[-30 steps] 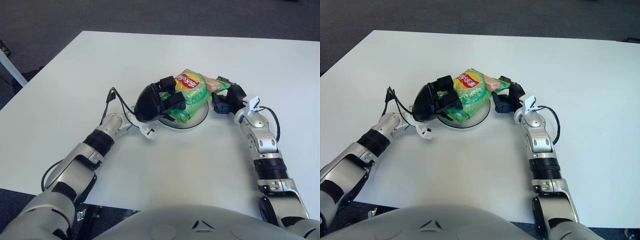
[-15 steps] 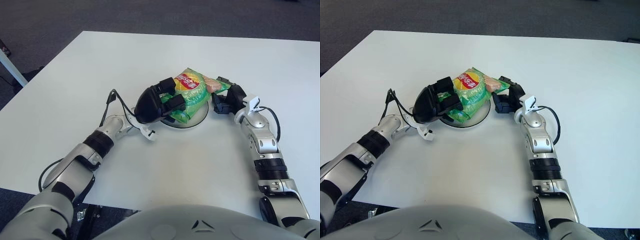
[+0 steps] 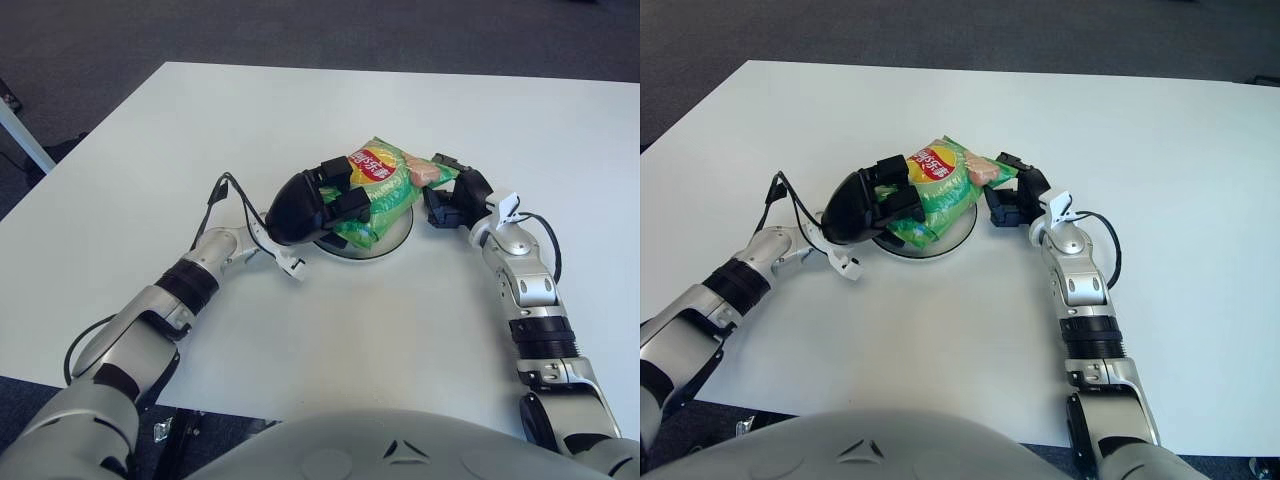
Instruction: Put the snack into the plate.
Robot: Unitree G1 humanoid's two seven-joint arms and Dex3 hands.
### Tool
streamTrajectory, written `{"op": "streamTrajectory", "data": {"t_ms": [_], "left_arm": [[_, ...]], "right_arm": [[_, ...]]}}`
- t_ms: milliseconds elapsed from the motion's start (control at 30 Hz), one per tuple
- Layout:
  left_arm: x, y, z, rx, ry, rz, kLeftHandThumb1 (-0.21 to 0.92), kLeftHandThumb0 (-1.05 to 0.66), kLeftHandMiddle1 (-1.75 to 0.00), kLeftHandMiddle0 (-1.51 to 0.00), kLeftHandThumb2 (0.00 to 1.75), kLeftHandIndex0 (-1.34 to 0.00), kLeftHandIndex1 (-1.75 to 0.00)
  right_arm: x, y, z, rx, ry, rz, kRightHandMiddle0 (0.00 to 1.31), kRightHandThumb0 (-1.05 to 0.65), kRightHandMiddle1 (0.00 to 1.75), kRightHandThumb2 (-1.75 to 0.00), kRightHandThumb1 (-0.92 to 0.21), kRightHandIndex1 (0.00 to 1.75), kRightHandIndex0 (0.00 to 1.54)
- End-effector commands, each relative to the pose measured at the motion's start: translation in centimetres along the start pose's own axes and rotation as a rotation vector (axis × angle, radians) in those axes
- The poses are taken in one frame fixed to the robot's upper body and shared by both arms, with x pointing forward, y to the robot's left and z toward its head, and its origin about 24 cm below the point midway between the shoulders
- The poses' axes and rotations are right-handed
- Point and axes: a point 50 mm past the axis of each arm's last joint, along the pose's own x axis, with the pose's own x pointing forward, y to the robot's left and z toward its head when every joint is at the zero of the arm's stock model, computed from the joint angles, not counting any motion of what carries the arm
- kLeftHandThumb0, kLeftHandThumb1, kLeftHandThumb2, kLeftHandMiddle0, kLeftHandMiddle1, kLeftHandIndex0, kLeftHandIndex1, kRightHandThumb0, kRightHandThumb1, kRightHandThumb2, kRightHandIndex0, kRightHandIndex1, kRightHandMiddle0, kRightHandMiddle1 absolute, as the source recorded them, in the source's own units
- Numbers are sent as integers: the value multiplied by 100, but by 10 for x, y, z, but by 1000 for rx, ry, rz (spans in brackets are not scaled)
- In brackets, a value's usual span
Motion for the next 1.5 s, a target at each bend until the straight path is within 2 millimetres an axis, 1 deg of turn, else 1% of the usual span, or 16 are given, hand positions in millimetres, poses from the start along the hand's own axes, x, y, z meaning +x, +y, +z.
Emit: {"op": "streamTrajectory", "data": {"t_ms": [0, 33, 67, 167, 267, 333, 467, 600, 867, 933, 1000, 1100, 1267, 1367, 1400, 1467], "left_arm": [[-5, 5, -2, -21, 22, -116, 12, -18, -174, -96, 155, -62, -174], [-5, 7, -2, -34, 32, -142, 18, -30, -174, -104, 148, -63, -174], [-5, 9, -3, -44, 40, -161, 22, -37, -175, -110, 143, -63, -174], [-7, 13, -3, -94, 84, -216, 26, -46, -175, -116, 138, -64, -175], [-8, 23, -2, -139, 123, -237, 28, -49, -175, -117, 136, -64, -175], [-7, 25, -2, -155, 137, -243, 29, -50, -175, -116, 135, -64, -175], [-5, 29, 0, -249, 206, -237, 33, -49, -175, -114, 130, -61, -175], [-4, 34, 1, -330, 245, -249, 37, -48, -175, -108, 124, -57, -175], [-4, 40, 3, -384, 292, -275, 44, -45, -175, -104, 115, -51, -175], [-5, 41, 3, -393, 310, -284, 48, -44, -175, -103, 109, -49, -173], [-6, 42, 4, -399, 325, -289, 56, -42, -175, -101, 97, -46, -170], [-6, 43, 5, -395, 335, -288, 63, -41, -175, -98, 85, -43, -167], [-5, 44, 5, -391, 342, -283, 69, -39, -175, -95, 75, -40, -165], [-6, 45, 6, -391, 347, -273, 70, -39, -175, -95, 73, -41, -164], [-6, 45, 6, -387, 349, -268, 71, -39, -175, -95, 72, -41, -163], [-6, 45, 6, -379, 351, -260, 71, -39, -175, -95, 71, -41, -162]], "right_arm": [[-10, -2, -32, -4, 163, 1, 56, -46, 175, -123, -39, 175, 127], [-10, -2, -32, -3, 164, 1, 56, -46, 175, -123, -39, 175, 127], [-10, -2, -32, -2, 164, 1, 56, -46, 175, -123, -39, 175, 127], [-9, -3, -32, 7, 167, -1, 56, -46, 175, -123, -39, 175, 127], [-8, -5, -31, 52, 177, -15, 56, -46, 175, -123, -39, 175, 127], [-8, -6, -32, 74, 181, -22, 56, -46, 175, -122, -39, 175, 127], [-6, -13, -34, 251, 187, -79, 55, -46, 175, -121, -40, 175, 126], [-7, -16, -35, 379, 177, -121, 55, -46, 175, -121, -41, 175, 125], [-7, -25, -33, 489, 164, -176, 55, -46, 175, -122, -40, 175, 123], [-7, -31, -31, 522, 161, -193, 55, -46, 175, -122, -40, 175, 122], [-8, -39, -27, 557, 156, -209, 55, -46, 175, -122, -40, 175, 119], [-10, -49, -23, 599, 148, -227, 55, -46, 175, -121, -41, 175, 117], [-13, -59, -21, 653, 144, -244, 54, -45, 175, -120, -41, 175, 117], [-15, -76, -24, 810, 131, -275, 54, -45, 175, -120, -41, 175, 118], [-17, -82, -28, 903, 121, -296, 54, -45, 175, -120, -41, 175, 119], [-17, -87, -32, 1037, 102, -321, 55, -46, 175, -122, -40, 175, 120]]}}
